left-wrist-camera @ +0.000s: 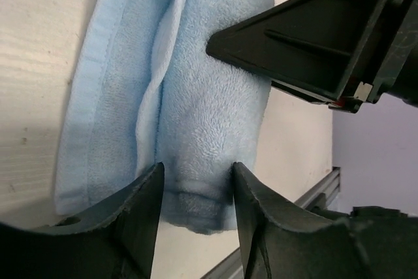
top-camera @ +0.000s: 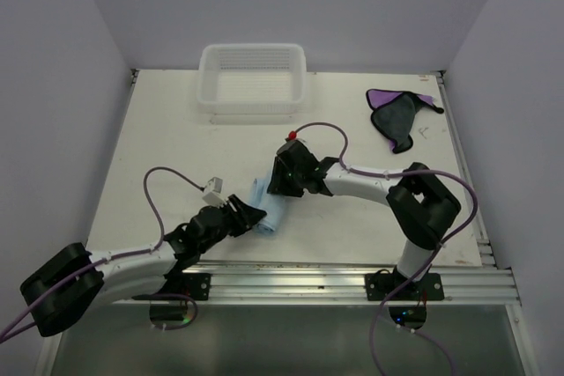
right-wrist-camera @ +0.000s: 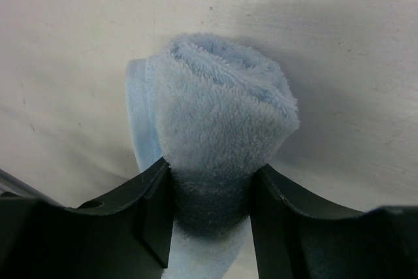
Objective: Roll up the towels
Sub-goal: Roll the towel
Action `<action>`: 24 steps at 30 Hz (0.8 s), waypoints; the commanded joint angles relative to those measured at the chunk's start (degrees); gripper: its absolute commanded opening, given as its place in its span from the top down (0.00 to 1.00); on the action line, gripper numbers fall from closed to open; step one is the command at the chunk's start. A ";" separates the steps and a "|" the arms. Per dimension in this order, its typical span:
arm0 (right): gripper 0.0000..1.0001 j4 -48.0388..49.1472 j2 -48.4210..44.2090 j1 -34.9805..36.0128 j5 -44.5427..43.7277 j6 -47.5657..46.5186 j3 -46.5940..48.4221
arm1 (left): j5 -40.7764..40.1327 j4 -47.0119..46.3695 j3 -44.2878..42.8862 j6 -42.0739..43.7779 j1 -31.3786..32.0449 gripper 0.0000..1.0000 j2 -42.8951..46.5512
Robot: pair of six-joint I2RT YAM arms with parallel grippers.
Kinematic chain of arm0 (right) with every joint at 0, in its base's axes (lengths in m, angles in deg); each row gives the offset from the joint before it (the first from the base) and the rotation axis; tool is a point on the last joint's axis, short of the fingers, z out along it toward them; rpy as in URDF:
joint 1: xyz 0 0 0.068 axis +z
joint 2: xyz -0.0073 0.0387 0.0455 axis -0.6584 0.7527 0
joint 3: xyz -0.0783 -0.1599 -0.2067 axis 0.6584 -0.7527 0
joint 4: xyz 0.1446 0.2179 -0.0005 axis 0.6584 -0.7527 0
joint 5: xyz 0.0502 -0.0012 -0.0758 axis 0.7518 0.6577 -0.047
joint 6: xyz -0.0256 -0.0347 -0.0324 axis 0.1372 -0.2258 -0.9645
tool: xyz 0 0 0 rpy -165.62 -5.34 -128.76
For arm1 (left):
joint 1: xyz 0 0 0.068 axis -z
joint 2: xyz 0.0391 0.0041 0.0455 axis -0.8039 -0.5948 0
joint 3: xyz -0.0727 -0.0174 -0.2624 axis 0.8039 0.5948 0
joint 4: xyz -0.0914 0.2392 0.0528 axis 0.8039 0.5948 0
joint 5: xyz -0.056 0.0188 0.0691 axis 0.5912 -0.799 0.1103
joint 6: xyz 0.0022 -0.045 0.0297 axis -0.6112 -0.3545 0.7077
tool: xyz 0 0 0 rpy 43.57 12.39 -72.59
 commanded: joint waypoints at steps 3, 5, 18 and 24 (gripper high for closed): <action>0.54 -6.21 1.40 0.24 -4.04 -1.39 3.93 | -7.22 13.66 -5.34 10.37 0.01 0.46 8.46; 0.54 -8.15 1.84 0.24 -4.48 -1.39 5.16 | -8.36 15.85 -7.53 14.51 0.01 0.43 9.78; 0.48 -13.60 3.51 0.33 -4.48 -1.30 9.47 | -22.25 21.40 -21.34 36.04 12.74 0.36 0.04; 0.46 -14.74 3.95 0.33 -4.31 -1.12 10.53 | -25.32 22.64 -24.15 39.65 17.75 0.35 -4.36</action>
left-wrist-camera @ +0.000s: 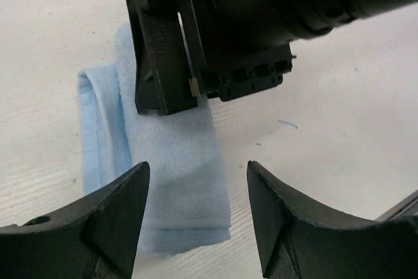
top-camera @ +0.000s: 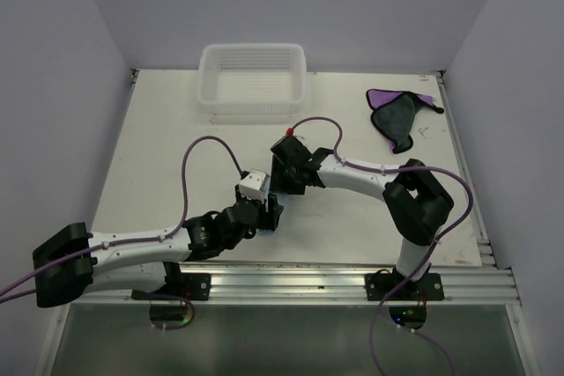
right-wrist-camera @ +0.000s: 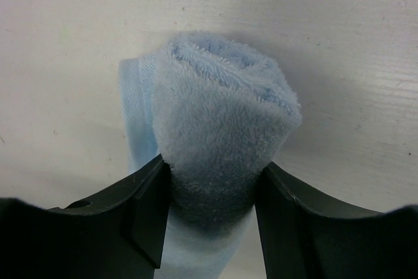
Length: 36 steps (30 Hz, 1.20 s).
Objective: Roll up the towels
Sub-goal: Roll the towel
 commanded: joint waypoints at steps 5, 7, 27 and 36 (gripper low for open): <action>0.46 -2.40 0.98 0.11 -0.50 -0.42 2.64 | -8.84 3.96 -4.18 4.73 4.61 0.35 -5.05; 0.46 -2.57 1.07 0.11 -0.06 -0.42 2.90 | -9.55 4.14 -4.45 4.64 5.32 0.35 -6.46; 0.42 -3.98 2.03 0.03 1.79 -1.13 5.01 | -13.06 9.06 -6.38 -2.91 7.34 0.40 -17.45; 0.36 -6.08 3.88 -0.68 0.20 -2.62 7.38 | -12.63 10.55 -4.63 -6.25 7.34 1.00 -17.80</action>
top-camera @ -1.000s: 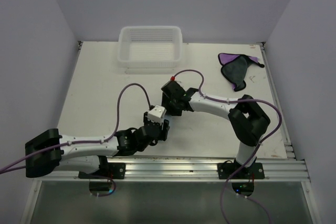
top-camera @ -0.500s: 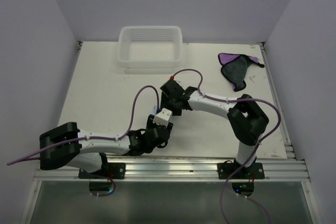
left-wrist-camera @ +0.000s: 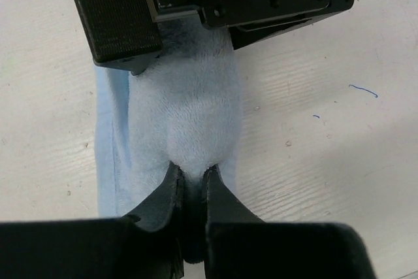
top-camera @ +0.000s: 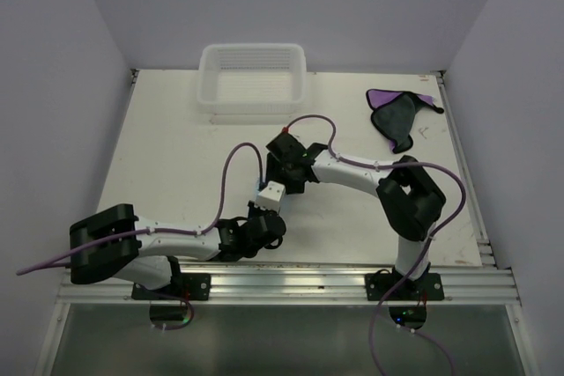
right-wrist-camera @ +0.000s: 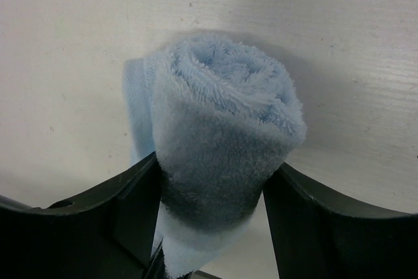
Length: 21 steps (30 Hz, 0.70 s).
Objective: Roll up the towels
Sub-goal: Roll the towel
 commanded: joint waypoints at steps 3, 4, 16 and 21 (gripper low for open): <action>0.35 -2.72 2.59 -1.16 -1.57 -2.18 4.39 | 0.29 2.60 2.17 -4.16 0.21 1.00 -0.18; 0.35 -2.90 2.94 -1.25 -1.74 -2.36 4.66 | 0.64 2.60 2.96 -4.69 0.21 1.00 0.34; 0.30 -4.83 5.14 -6.34 -2.71 -5.17 7.56 | 7.49 -7.33 11.39 -9.88 -1.36 1.00 7.72; 0.28 -5.89 5.59 -9.59 -2.27 -6.66 9.58 | 10.84 -9.18 13.69 -12.07 -3.47 1.00 7.99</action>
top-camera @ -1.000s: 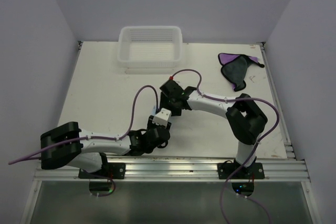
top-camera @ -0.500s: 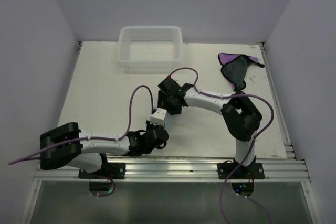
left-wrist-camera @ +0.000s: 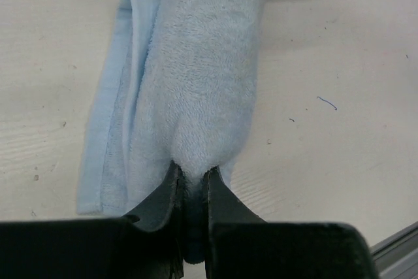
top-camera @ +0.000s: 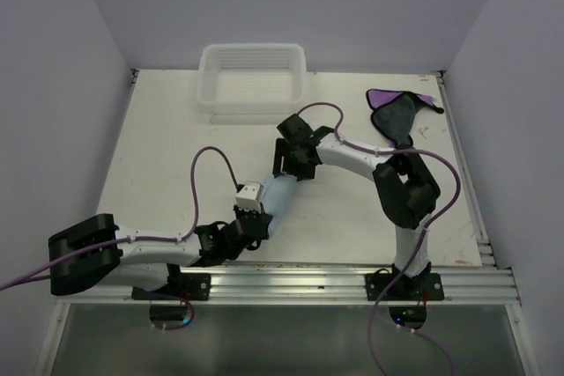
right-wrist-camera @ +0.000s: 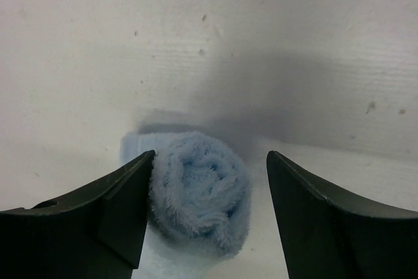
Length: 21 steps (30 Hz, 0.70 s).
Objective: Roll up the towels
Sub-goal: Roll the towel
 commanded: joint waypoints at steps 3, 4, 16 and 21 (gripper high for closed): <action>0.25 -1.76 -0.69 -4.53 -3.52 -3.17 3.68 | 6.12 1.90 3.66 -4.23 -1.77 1.00 0.99; 0.24 -1.76 -1.30 -4.71 -3.52 -3.35 3.60 | 6.56 1.81 4.27 -4.15 -2.21 1.00 1.61; 0.15 9.73 -17.90 -5.41 -1.76 -3.71 -10.27 | 15.96 -2.41 9.10 -5.46 -10.65 1.00 6.62; 0.15 19.93 -23.63 -4.72 2.19 -0.46 -19.50 | 15.53 -2.15 11.22 -9.68 -10.92 1.00 10.31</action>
